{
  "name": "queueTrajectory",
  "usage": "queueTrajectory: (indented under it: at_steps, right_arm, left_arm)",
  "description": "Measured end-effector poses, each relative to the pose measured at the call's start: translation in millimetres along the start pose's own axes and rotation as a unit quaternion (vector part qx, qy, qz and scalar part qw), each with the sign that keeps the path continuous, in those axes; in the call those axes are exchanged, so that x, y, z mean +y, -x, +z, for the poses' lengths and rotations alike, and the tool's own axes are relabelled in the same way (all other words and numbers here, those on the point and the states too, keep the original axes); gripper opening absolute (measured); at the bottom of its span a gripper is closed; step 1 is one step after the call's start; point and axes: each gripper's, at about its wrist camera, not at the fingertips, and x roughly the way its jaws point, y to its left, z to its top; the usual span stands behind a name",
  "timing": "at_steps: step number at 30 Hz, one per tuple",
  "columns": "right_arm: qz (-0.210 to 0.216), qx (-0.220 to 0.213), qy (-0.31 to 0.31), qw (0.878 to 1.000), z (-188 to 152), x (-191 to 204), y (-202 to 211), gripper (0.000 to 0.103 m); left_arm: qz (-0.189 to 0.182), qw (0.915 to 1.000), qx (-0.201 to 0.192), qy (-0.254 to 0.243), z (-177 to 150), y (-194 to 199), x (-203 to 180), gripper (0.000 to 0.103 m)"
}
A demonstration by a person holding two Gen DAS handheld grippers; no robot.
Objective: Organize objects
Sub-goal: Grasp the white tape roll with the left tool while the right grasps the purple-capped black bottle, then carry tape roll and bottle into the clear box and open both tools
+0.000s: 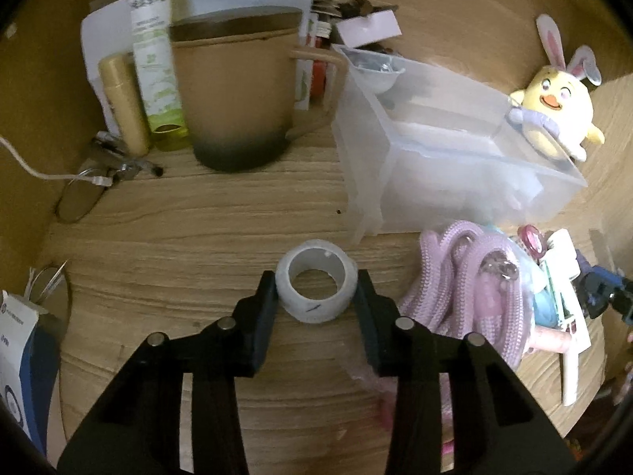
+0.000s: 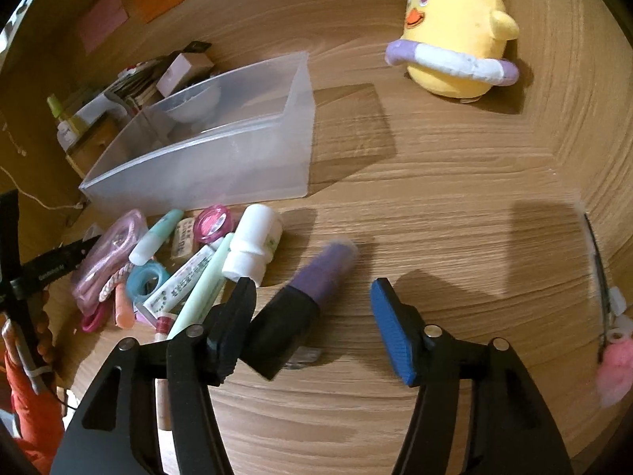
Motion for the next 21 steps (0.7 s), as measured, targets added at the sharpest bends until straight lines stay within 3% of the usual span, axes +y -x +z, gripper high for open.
queueTrajectory:
  at_steps: [4,6,8,15,21]
  right_arm:
    - [0.001,0.007,0.015,1.000,-2.5,8.4,-4.6,0.047]
    - [-0.002,0.008,0.019,1.000,-4.1,8.8,-5.4,0.030]
    - [-0.007,0.006,0.023,1.000,-5.1,7.1,-4.9,0.023]
    - [-0.033,-0.038,0.036,0.998,4.0,6.5,13.7,0.023]
    - [-0.016,-0.104,0.057,0.993,35.6,17.4,46.6,0.023]
  left_arm:
    - [0.004,0.9998,-0.019,-0.001,-3.5,11.2,0.0,0.038]
    - [0.003,0.9997,-0.026,-0.002,-4.4,16.5,-2.2,0.038]
    - [-0.001,0.9994,-0.034,-0.004,-2.7,22.3,-6.8,0.038]
    - [-0.027,0.9968,-0.075,-0.008,13.7,46.0,-20.0,0.038]
    - [-0.047,0.9928,-0.108,-0.023,38.9,63.6,-36.6,0.038]
